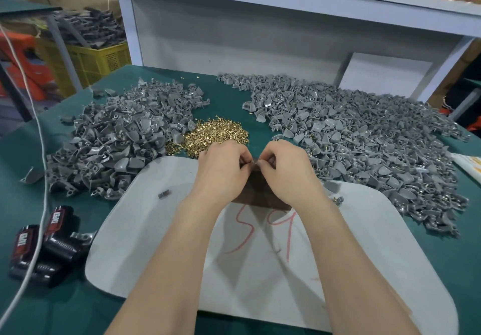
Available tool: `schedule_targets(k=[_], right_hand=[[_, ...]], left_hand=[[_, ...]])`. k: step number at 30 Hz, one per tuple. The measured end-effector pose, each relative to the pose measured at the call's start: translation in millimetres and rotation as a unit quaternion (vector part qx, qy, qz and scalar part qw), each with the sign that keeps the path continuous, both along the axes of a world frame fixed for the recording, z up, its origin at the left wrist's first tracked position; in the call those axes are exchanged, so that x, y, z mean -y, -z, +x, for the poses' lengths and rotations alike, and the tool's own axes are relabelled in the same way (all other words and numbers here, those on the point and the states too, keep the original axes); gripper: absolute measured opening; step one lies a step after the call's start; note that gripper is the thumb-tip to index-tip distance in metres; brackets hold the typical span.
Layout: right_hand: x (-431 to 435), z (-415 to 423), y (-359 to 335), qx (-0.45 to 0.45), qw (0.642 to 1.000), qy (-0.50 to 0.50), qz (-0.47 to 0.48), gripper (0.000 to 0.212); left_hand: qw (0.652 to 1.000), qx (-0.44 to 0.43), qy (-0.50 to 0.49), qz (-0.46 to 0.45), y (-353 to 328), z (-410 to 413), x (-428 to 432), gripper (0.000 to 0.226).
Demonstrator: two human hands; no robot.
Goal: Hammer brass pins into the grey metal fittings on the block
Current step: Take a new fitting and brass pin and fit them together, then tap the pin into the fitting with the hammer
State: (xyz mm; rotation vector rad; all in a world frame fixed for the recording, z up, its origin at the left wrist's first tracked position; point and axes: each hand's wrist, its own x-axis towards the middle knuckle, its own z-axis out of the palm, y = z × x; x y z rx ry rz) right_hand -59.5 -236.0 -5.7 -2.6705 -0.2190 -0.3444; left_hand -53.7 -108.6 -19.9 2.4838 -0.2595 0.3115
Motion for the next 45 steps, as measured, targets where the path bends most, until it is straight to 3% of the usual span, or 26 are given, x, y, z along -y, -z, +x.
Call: schedule_targets(k=[13, 23, 26, 30, 31, 34, 37, 39, 43, 45], right_hand=[[-12, 7, -18, -0.022, 0.984, -0.018, -0.177, 0.018], [-11, 16, -21, -0.058, 0.983, -0.016, -0.174, 0.020], [-8, 14, -18, -0.056, 0.989, -0.024, -0.134, 0.016], [26, 4, -14, -0.037, 0.996, 0.070, 0.047, 0.016], [37, 2, -11, -0.056, 0.991, 0.111, 0.048, 0.015], [50, -2, 3, -0.187, 0.967, 0.153, -0.083, 0.008], [48, 5, 10, -0.218, 0.961, 0.156, -0.073, 0.006], [52, 9, 8, -0.212, 0.963, 0.166, -0.027, 0.012], [65, 2, -2, -0.187, 0.950, 0.196, 0.155, 0.010], [69, -2, -8, -0.144, 0.959, 0.176, 0.171, 0.010]], left_hand=[[0.998, 0.007, 0.006, 0.060, -6, -3, 2, 0.014], [0.998, 0.005, 0.003, 0.068, -6, -4, 2, 0.014], [0.998, 0.008, -0.001, 0.065, -5, -4, 1, 0.011], [1.000, 0.014, -0.011, 0.024, -4, -6, 2, 0.007], [1.000, 0.012, -0.011, 0.020, -4, -5, 2, 0.008], [1.000, 0.003, -0.014, 0.017, -4, -5, 2, 0.009], [1.000, -0.004, -0.020, 0.008, -3, -4, 2, 0.008], [1.000, -0.008, -0.027, 0.007, -3, -4, 1, 0.007], [0.999, -0.019, -0.041, 0.003, -2, -1, -1, 0.008], [0.999, -0.019, -0.042, 0.000, -1, -1, -1, 0.008]])
